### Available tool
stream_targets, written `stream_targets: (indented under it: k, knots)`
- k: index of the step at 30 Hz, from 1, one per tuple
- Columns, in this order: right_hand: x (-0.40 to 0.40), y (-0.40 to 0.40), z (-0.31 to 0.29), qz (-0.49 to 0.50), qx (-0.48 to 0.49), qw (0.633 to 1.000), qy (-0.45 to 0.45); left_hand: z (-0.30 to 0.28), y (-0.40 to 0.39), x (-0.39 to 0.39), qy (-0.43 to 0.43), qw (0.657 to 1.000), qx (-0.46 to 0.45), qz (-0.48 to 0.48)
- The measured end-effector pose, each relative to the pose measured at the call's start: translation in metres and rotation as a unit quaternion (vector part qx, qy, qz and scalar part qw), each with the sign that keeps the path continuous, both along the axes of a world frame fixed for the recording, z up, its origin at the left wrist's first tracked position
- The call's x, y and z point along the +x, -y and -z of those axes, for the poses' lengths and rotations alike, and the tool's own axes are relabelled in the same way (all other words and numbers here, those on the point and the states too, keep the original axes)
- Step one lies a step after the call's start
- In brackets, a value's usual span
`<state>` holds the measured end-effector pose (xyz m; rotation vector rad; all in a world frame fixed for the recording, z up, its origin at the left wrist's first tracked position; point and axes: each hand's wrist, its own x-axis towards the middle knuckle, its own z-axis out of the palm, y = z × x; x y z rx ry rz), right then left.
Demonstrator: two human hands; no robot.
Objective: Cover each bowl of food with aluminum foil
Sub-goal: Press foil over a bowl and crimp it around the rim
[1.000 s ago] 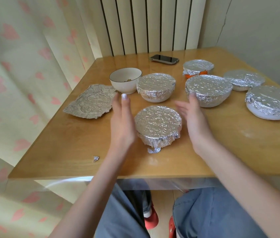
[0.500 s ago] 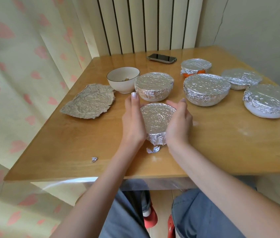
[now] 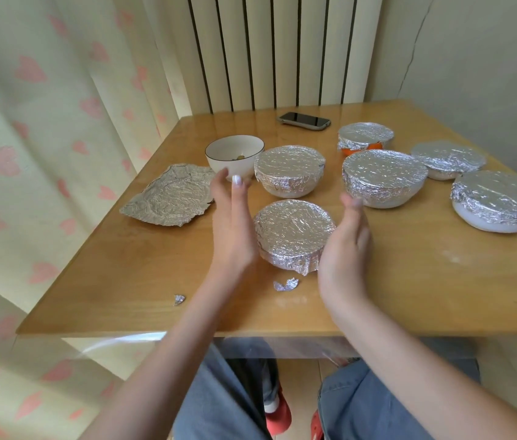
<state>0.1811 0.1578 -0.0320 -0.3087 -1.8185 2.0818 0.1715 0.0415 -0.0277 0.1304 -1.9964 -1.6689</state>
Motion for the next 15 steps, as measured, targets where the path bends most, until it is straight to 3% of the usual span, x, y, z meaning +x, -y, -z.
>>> stream_targets:
  k: [5,7,13,15]
  knots:
    - [0.0,0.026,0.007,0.032,-0.012,0.999,0.01,-0.003,0.004,-0.021,0.088,0.978,0.013,0.188]
    - [-0.005,0.027,0.008,0.052,-0.031,0.998,0.018,0.0,0.0,-0.021,0.096,0.971,0.028,0.217]
    - [-0.021,0.022,0.004,0.059,-0.082,0.993,0.058,0.01,-0.003,-0.023,0.093,0.987,0.044,0.124]
    - [-0.033,0.014,0.0,-0.019,-0.091,0.99,0.104,0.009,-0.014,-0.014,0.072,0.995,0.04,0.048]
